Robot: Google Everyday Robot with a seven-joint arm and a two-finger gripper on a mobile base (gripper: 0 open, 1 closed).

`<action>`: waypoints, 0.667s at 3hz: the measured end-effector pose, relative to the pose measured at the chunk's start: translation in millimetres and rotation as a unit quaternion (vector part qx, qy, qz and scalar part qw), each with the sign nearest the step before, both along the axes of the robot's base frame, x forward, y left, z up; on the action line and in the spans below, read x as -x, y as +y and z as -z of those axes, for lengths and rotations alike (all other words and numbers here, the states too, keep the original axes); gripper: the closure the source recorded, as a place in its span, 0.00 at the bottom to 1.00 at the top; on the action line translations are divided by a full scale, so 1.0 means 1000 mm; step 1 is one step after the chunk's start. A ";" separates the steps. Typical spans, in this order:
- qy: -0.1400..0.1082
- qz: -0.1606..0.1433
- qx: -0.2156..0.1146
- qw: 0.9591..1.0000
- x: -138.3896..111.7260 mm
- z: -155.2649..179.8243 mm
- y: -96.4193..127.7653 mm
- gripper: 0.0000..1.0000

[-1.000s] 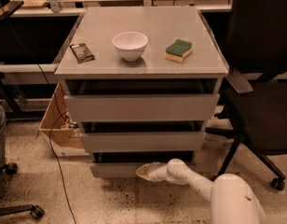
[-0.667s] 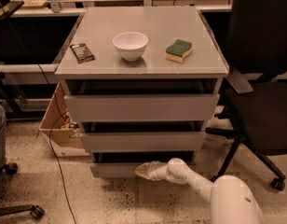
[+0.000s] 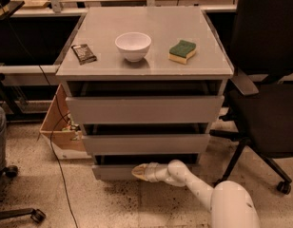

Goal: Close bottom drawer

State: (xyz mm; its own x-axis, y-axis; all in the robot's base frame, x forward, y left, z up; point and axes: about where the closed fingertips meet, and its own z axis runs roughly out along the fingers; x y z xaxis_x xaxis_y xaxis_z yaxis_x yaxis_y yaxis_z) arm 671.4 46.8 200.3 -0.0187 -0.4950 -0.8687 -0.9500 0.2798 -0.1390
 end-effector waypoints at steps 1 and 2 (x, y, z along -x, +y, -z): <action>-0.010 -0.003 -0.019 1.000 0.001 -0.006 0.009 1.00; -0.020 -0.001 -0.039 0.999 0.007 -0.012 0.009 1.00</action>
Offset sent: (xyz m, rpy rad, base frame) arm -0.0122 0.0023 0.0208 0.1221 -0.0688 -0.0118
